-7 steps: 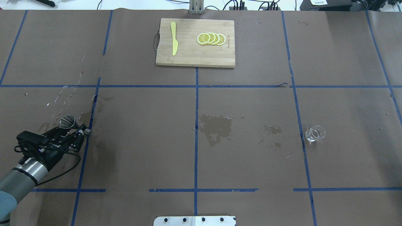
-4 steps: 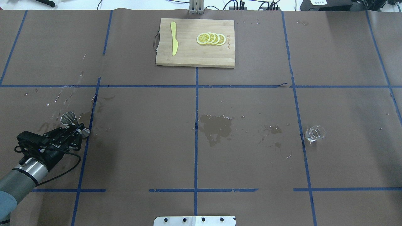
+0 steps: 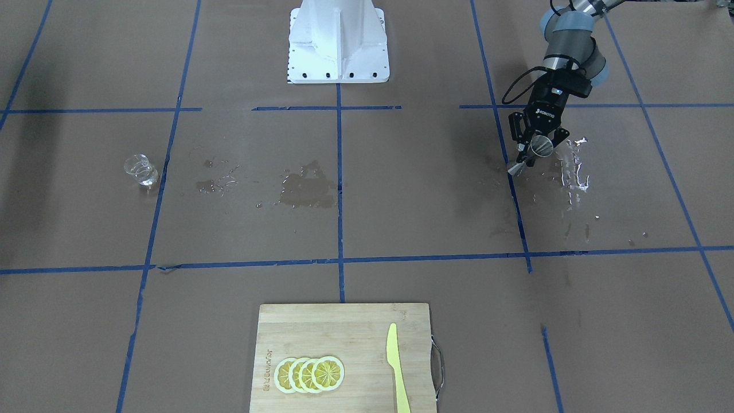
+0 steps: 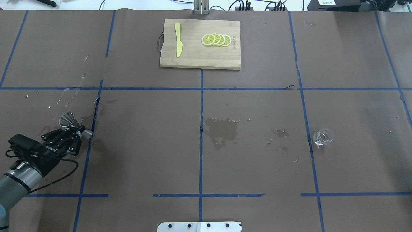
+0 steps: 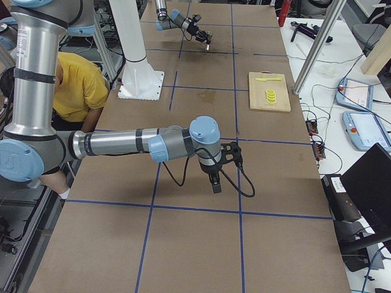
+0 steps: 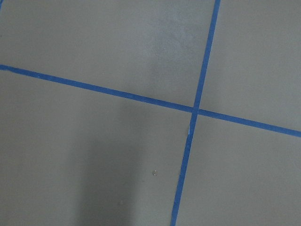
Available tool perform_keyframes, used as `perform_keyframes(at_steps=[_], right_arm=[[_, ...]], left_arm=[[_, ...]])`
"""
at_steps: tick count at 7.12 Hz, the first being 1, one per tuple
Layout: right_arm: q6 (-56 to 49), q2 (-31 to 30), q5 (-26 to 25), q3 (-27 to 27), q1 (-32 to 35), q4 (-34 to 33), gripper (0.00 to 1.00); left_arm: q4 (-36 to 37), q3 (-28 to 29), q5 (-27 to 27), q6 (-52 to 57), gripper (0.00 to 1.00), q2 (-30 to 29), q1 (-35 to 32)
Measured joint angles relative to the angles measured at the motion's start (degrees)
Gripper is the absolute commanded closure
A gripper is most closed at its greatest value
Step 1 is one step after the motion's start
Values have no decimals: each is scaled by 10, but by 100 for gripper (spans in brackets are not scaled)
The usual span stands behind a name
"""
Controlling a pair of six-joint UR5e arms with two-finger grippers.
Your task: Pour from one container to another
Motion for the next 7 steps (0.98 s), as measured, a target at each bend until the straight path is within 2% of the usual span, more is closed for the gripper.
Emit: perform_keyframes(at_steps=[2, 4, 5, 7], right_arm=[[0, 1, 0, -1, 0, 0, 0], [1, 1, 0, -2, 1, 0, 0], [1, 1, -1, -2, 2, 0, 0], [7, 2, -1, -3, 3, 0, 0]], left_arm=[[-69, -1, -57, 114, 100, -3, -3], [-99, -3, -135, 148, 100, -15, -24], [-102, -3, -193, 154, 100, -25, -47], [-89, -1, -360, 205, 100, -66, -125]])
